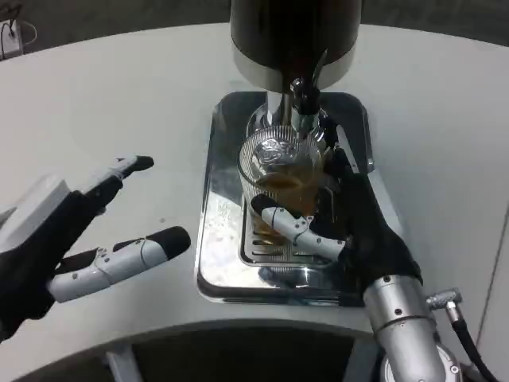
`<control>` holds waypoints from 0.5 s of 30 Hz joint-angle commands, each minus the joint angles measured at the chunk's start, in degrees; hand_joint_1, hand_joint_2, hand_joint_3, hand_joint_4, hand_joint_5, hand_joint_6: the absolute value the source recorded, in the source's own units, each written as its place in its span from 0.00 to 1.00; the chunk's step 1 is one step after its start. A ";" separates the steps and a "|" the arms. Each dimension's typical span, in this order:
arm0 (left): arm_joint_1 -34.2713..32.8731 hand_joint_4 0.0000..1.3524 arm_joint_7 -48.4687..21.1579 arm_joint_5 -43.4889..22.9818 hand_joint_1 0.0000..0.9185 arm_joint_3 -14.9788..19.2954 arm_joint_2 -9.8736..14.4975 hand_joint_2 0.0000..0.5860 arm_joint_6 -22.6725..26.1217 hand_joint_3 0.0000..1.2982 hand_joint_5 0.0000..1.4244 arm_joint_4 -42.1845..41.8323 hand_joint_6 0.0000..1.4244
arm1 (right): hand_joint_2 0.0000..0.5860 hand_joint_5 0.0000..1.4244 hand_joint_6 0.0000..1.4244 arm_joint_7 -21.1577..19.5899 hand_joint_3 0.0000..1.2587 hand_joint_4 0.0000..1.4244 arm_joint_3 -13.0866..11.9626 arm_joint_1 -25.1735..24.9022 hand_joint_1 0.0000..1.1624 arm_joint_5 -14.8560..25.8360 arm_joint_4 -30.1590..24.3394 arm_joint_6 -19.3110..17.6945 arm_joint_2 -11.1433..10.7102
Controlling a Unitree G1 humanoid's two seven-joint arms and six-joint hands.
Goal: Grasp the cup under the faucet to collect the drink, then remove the cup.
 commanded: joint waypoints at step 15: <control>-0.95 0.01 -0.11 2.64 0.00 -3.21 1.01 0.10 0.36 0.08 0.05 1.73 0.14 | 0.39 0.11 0.07 -1.69 0.00 0.04 0.76 0.24 0.65 0.57 0.63 -3.17 2.05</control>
